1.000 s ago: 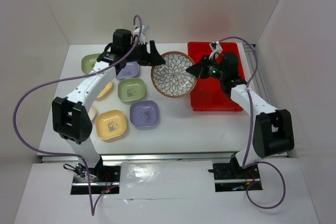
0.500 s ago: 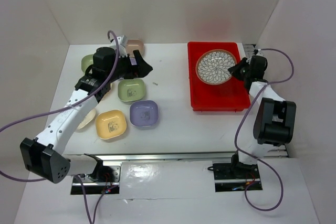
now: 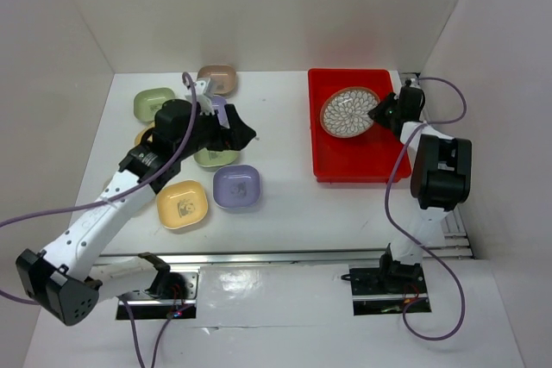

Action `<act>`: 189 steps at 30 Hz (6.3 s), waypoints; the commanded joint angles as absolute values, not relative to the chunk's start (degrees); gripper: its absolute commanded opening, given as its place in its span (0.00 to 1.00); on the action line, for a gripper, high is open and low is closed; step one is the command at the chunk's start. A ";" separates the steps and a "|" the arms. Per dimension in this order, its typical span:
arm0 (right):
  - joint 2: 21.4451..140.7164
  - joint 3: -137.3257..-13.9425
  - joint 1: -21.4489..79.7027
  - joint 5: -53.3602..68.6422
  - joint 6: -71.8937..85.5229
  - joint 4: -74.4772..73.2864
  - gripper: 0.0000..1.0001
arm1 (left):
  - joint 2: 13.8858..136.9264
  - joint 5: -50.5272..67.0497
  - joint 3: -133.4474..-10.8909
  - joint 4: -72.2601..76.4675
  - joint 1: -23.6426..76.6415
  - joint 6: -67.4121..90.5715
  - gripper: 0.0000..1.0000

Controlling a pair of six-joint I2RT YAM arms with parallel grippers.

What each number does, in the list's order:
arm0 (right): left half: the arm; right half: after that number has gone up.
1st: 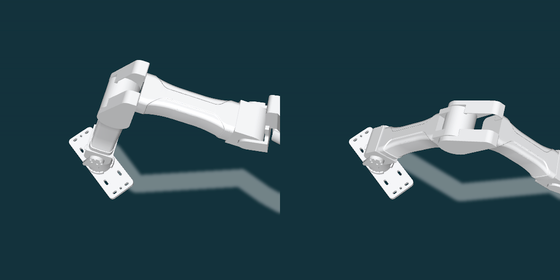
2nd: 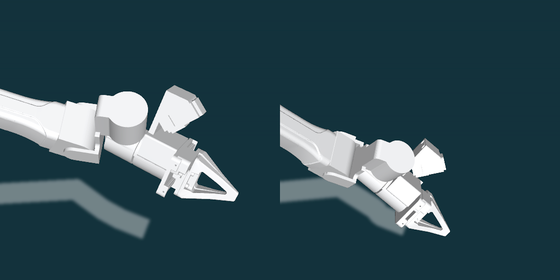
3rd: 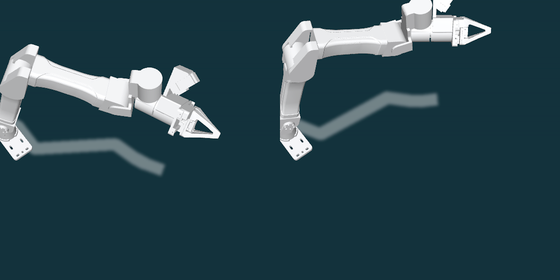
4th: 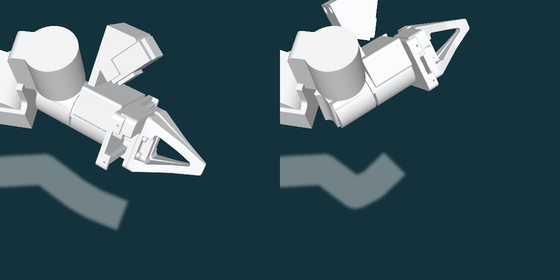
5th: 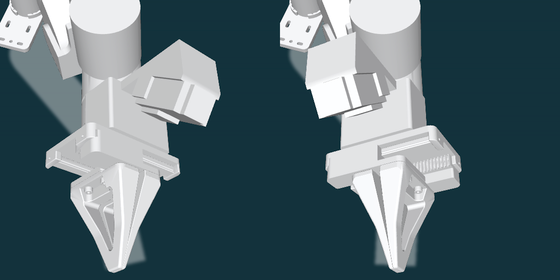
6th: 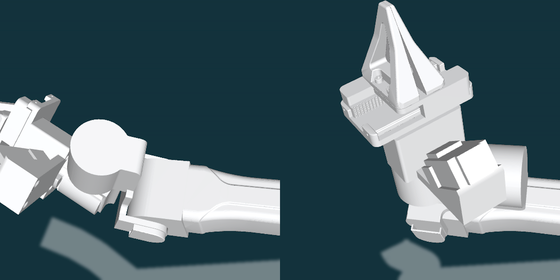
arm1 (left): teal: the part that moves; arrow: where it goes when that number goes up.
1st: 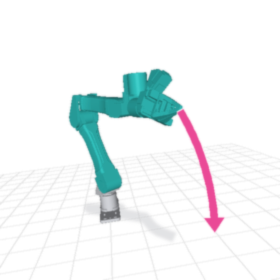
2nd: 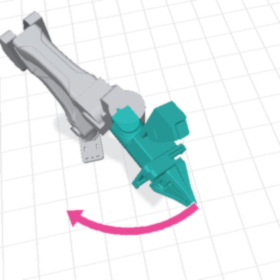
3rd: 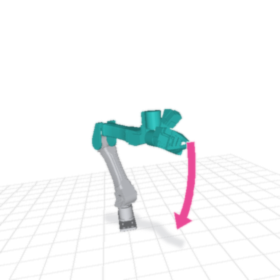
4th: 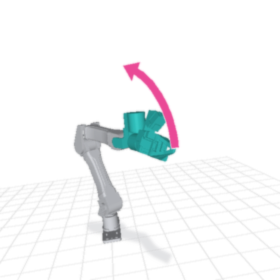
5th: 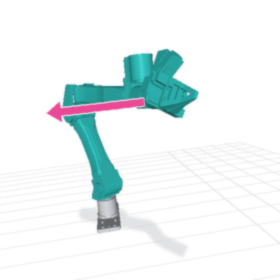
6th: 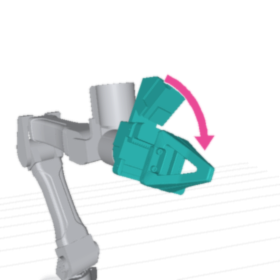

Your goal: Place the plates into the plastic bin on the countertop

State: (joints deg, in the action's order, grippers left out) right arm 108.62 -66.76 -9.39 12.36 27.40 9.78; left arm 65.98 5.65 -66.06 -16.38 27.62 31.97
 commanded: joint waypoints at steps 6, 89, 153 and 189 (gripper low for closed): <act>106.00 -71.81 -7.56 7.92 26.11 12.75 1.00 | 60.65 0.18 -63.19 -18.36 28.65 33.40 1.00; 115.32 -88.07 -2.65 5.75 14.25 -1.14 0.75 | 44.82 -7.12 -55.72 -34.37 18.81 23.91 1.00; 111.28 -96.61 3.64 -1.93 14.58 -17.32 0.00 | 46.75 -16.27 -57.48 -39.02 3.08 32.26 1.00; 115.55 -100.00 24.77 2.01 12.73 -10.20 1.00 | 49.75 -12.02 -56.33 -37.52 3.08 31.98 1.00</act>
